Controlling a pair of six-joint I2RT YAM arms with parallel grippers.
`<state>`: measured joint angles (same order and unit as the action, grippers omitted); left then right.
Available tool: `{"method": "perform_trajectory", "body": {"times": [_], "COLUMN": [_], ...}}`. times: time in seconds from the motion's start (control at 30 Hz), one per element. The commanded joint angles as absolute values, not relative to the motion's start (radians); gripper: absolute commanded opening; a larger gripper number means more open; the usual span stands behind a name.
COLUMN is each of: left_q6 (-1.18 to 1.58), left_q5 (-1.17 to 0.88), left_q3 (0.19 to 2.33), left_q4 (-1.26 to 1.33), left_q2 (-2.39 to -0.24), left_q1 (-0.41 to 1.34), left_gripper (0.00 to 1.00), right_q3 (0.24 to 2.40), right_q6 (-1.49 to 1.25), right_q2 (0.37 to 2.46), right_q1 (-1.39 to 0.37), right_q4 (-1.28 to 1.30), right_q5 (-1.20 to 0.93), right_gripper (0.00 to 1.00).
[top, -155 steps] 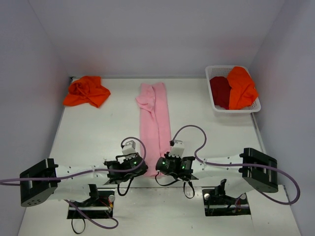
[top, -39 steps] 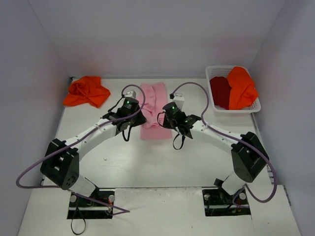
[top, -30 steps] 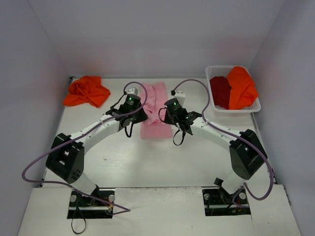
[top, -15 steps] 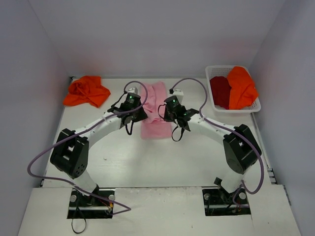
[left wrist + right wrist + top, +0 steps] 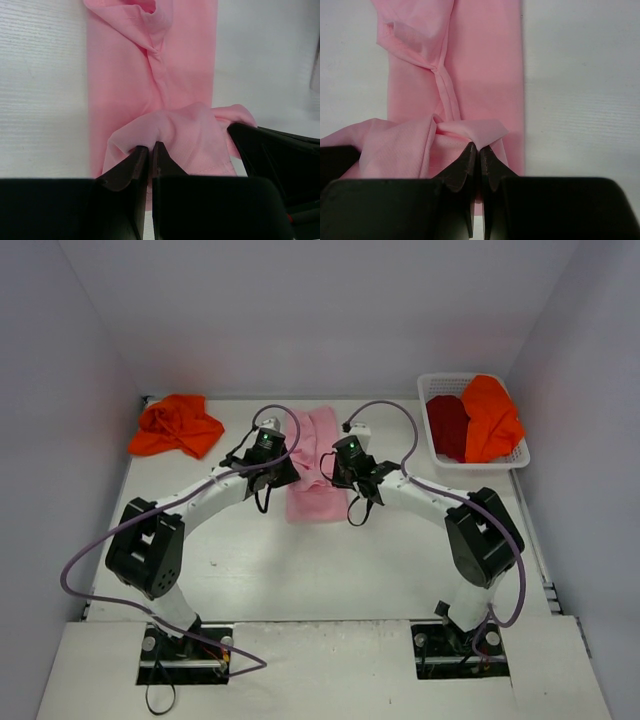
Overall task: Fold and stack the t-shirts
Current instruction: Fold the tshirt
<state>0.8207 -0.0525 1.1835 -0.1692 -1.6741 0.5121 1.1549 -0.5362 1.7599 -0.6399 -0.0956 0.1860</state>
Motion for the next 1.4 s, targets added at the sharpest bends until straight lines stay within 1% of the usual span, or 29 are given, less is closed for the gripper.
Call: {"method": "perform_trajectory", "body": {"times": [0.0,0.93,0.97,1.03,1.07,1.1,1.13,1.17,1.23,1.27,1.3,1.37], "left_q6": [0.801,0.792,0.792,0.792,0.792,0.788,0.787,0.785,0.781,0.779,0.778,0.772], "left_q5": [-0.038,-0.066,-0.064,-0.066,-0.067,-0.069,-0.072,-0.084,-0.109,-0.112,-0.112,-0.103], "left_q3": [1.236,1.304,1.304,1.301,1.292,1.286,1.279,1.266,1.25,1.25,1.25,1.244], "left_q4": [-0.124,-0.103,-0.098,-0.091,-0.074,-0.061,-0.048,-0.02,0.03,0.031,0.029,0.029], "left_q2": [-1.666,-1.759,-1.761,-1.761,-1.759,-1.758,-1.75,-1.746,-1.732,-1.727,-1.717,-1.694], "left_q1": [0.489,0.448,0.448,0.446,0.446,0.446,0.446,0.446,0.446,0.446,0.446,0.448], "left_gripper": [0.0,0.0,0.0,0.0,0.0,0.0,0.0,0.03,0.62,0.62,0.73,0.77], "right_q3": [1.204,1.282,1.284,1.289,1.29,1.292,1.295,1.295,1.295,1.292,1.29,1.275], "right_q6": [-0.511,-0.485,-0.483,-0.48,-0.479,-0.477,-0.474,-0.469,-0.463,-0.463,-0.462,-0.457], "right_q2": [1.752,1.836,1.839,1.848,1.851,1.855,1.859,1.859,1.856,1.852,1.836,1.803], "right_q1": [-0.618,-0.58,-0.58,-0.578,-0.578,-0.578,-0.578,-0.578,-0.577,-0.578,-0.577,-0.58], "right_q4": [-0.137,-0.155,-0.158,-0.163,-0.167,-0.17,-0.172,-0.181,-0.189,-0.19,-0.192,-0.202], "right_q5": [0.206,0.17,0.169,0.167,0.164,0.163,0.16,0.156,0.144,0.14,0.135,0.132], "right_gripper": [0.0,0.0,0.03,0.16,0.36,0.45,0.52,0.62,0.71,0.75,0.77,0.85]}}
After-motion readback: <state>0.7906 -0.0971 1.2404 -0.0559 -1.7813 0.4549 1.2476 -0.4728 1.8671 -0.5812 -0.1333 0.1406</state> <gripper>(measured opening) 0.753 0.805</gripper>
